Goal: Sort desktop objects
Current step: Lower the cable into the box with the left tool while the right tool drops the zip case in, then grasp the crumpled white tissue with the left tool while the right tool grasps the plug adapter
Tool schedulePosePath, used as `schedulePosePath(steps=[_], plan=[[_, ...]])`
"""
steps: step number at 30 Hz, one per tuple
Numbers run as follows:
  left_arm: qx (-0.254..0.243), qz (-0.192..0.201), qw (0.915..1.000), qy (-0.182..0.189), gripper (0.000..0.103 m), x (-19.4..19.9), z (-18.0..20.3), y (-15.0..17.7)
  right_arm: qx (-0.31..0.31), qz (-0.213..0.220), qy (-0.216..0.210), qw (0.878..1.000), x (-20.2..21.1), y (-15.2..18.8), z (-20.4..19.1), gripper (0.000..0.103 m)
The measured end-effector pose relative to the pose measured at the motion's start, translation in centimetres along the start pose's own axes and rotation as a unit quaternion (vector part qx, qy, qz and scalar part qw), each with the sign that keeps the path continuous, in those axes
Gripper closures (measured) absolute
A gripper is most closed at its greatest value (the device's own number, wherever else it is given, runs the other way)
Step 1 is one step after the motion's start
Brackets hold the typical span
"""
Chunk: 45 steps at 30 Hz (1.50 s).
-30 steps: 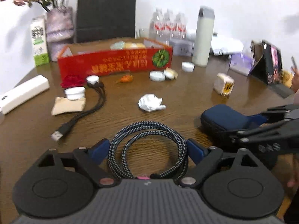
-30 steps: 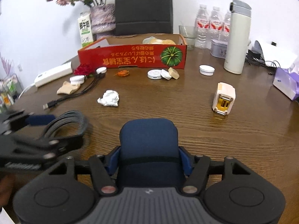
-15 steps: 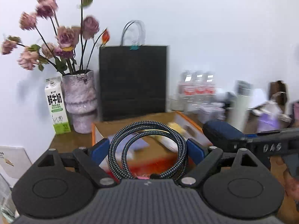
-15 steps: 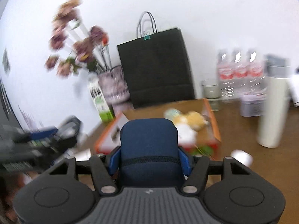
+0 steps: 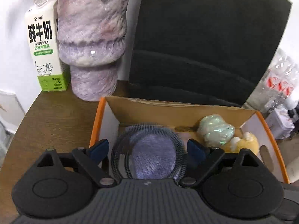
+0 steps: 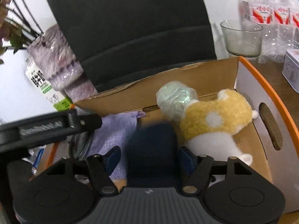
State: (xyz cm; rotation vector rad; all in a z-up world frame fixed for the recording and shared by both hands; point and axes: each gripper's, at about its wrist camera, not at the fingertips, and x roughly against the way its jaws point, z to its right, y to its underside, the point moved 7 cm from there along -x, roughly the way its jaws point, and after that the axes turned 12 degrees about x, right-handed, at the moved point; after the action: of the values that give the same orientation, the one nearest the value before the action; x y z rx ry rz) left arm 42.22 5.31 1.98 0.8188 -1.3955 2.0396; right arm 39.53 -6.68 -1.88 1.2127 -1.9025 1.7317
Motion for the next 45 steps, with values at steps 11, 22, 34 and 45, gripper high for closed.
schedulePosePath(steps=[11,22,34,45], plan=[[0.039,0.123,0.9915,-0.018,0.000,16.4,-1.6,10.2,0.098,0.121,0.070,0.985,14.4,3.4,-0.9,0.019],[-0.051,0.062,0.9966,-0.020,0.000,21.7,-2.8,29.7,0.140,0.079,0.081,0.984,22.7,22.9,-3.0,0.014],[-0.084,0.082,0.9930,-0.015,0.000,25.6,-3.4,36.7,0.116,0.090,0.087,0.985,27.6,32.0,-2.4,0.009],[-0.124,0.072,0.9874,0.068,0.000,23.7,1.0,33.7,0.105,0.132,0.160,0.973,28.8,28.2,1.6,0.011]])
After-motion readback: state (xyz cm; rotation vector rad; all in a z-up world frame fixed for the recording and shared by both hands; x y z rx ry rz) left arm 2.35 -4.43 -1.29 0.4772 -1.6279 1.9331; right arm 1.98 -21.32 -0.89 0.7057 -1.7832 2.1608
